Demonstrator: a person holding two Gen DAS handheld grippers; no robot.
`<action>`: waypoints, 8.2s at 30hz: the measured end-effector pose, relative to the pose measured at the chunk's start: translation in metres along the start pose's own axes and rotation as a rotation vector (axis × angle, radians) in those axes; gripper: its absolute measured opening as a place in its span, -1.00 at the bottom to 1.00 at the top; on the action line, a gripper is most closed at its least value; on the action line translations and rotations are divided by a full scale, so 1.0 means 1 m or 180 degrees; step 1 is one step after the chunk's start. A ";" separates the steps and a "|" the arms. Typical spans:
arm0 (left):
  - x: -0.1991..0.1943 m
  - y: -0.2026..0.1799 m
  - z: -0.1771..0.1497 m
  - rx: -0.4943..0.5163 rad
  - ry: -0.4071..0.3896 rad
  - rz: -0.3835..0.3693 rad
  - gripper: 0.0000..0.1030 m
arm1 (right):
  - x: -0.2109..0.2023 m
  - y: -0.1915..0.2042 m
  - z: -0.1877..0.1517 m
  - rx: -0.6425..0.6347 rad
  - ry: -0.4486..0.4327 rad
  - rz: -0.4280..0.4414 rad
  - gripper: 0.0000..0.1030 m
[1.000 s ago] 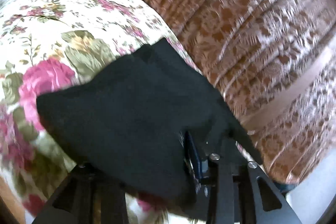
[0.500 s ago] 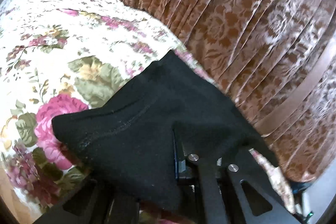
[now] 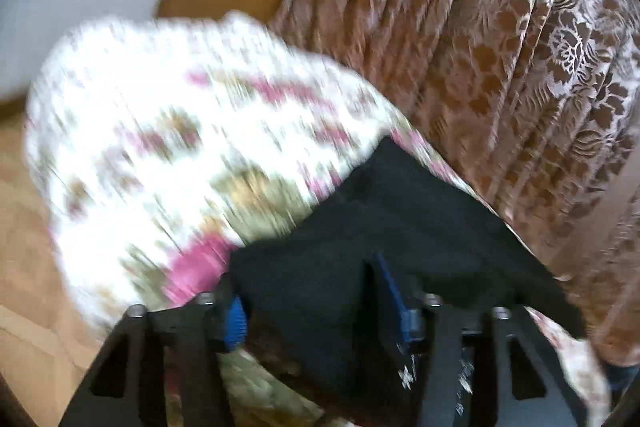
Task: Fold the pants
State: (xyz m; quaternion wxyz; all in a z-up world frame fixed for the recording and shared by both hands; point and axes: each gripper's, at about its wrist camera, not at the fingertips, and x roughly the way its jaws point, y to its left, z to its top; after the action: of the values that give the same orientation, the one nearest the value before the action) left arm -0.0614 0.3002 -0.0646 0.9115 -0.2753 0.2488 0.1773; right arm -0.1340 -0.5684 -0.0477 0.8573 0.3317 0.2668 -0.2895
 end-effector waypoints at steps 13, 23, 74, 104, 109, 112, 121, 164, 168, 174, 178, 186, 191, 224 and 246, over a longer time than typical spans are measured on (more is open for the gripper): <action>0.012 -0.099 -0.025 0.0710 0.0269 -0.0907 0.63 | -0.024 0.121 -0.019 -0.1266 -0.0204 0.0546 -0.36; 0.069 -0.140 -0.065 0.0831 0.0817 -0.0909 0.63 | 0.045 0.250 -0.110 -0.2250 0.0658 0.1071 -0.36; 0.314 -0.109 0.105 -0.0108 0.0853 -0.0442 -0.53 | 0.082 0.249 -0.136 -0.2248 0.0999 0.1066 -0.18; 0.089 -0.052 -0.015 -0.0631 0.0481 -0.1755 -0.81 | 0.083 0.245 -0.133 -0.2190 0.1008 0.1089 -0.18; 0.095 -0.051 -0.025 -0.0627 0.0480 -0.1721 -0.81 | 0.081 0.257 -0.140 -0.2428 0.1005 0.0853 -0.12; 0.095 -0.049 -0.026 -0.0614 0.0470 -0.1737 -0.81 | 0.078 0.282 -0.148 -0.2835 0.1043 0.0495 -0.10; 0.096 -0.047 -0.028 -0.0619 0.0463 -0.1793 -0.81 | 0.053 0.399 -0.154 -0.2750 0.1362 0.1123 -0.10; 0.031 -0.030 0.027 -0.0628 -0.0127 -0.1997 -0.80 | -0.054 0.369 -0.182 -0.2309 0.1504 0.2502 -0.82; 0.037 -0.007 0.017 -0.0776 0.0060 -0.1876 -0.80 | -0.065 0.330 -0.206 -0.2150 0.1544 0.2563 -0.82; 0.034 0.020 -0.006 -0.0540 0.0346 -0.1653 -0.66 | -0.047 0.278 -0.248 -0.1891 0.1830 0.2546 -0.82; 0.032 0.034 -0.013 -0.0871 0.0524 -0.1808 -0.39 | -0.028 0.265 -0.259 -0.1751 0.1924 0.2550 -0.85; 0.026 0.051 -0.024 -0.1838 0.0727 -0.2219 0.35 | -0.029 0.265 -0.262 -0.1827 0.1825 0.2621 -0.85; 0.024 0.052 -0.028 -0.2146 0.0778 -0.2332 0.43 | -0.030 0.263 -0.262 -0.1846 0.1807 0.2636 -0.82; 0.002 -0.026 -0.041 -0.0983 0.1309 -0.1886 0.28 | 0.020 0.209 -0.171 -0.0750 0.1822 0.2251 -0.55; 0.018 0.012 0.008 -0.1038 0.0903 -0.1791 -0.87 | -0.073 0.211 -0.119 -0.1582 0.1014 0.2625 -0.87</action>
State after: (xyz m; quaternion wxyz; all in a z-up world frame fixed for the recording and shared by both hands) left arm -0.0497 0.3180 -0.0734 0.8251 -0.4969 0.2558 -0.0834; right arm -0.0738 -0.3303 0.0114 0.9020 0.2354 0.3020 0.1995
